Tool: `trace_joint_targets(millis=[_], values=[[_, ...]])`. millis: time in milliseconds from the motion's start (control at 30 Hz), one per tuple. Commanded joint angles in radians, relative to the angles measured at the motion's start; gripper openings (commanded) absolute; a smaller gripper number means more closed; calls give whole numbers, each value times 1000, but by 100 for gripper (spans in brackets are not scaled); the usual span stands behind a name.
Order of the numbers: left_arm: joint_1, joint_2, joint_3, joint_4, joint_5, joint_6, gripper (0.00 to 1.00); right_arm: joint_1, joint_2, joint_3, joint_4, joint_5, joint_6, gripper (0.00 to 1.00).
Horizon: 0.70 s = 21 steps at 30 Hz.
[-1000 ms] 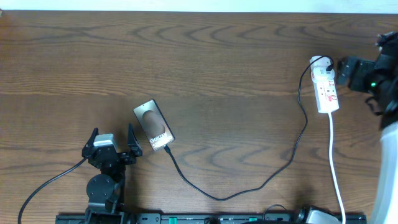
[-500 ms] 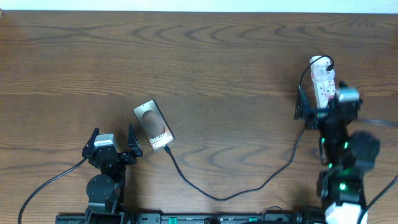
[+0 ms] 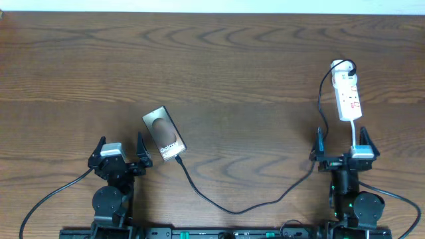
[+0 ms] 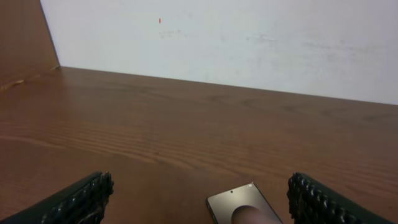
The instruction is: Plug charger to phone and switch on socket
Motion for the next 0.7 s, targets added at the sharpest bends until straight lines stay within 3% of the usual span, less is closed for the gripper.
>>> trace_joint_targets(millis=[0, 133, 667], values=[[-1, -5, -23, -34, -7, 6, 92, 10, -55, -6, -93, 31, 19, 99], [-1, -5, -23, -34, -7, 6, 92, 11, -61, -6, -224, 84, 83, 99], [-1, -5, -23, -34, -7, 6, 92, 42, -61, -6, -225, 115, -11, 99]])
